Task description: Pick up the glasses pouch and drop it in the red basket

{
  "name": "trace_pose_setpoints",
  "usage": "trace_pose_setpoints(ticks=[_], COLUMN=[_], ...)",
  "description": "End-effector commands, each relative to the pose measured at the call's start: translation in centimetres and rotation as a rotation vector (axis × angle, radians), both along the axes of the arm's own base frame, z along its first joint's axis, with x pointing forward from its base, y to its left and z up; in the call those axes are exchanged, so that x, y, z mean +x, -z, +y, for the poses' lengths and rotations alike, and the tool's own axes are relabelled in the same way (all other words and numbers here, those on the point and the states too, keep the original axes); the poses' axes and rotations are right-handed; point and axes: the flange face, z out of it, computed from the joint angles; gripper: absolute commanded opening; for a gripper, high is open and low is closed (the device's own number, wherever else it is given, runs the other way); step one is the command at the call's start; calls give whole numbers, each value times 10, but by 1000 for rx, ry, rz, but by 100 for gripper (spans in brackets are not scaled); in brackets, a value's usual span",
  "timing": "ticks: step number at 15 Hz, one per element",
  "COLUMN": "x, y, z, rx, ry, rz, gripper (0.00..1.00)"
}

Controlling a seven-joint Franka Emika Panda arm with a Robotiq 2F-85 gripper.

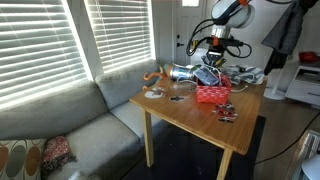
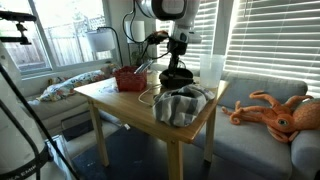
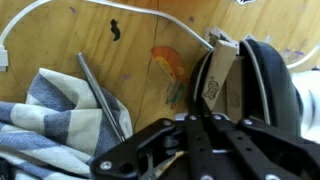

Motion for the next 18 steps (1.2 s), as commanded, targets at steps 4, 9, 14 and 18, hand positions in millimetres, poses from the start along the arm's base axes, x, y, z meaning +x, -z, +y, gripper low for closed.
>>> trace_pose_setpoints(ticks=[4,9,14,18], x=[-1,-2,-2,-8], y=[-5,-13,-15,-22], z=[1,2,1,2], rx=[12,32,55,46], ry=[12,49,61,44], rz=[11,-5,-18,-25], gripper=[1,1,1,1])
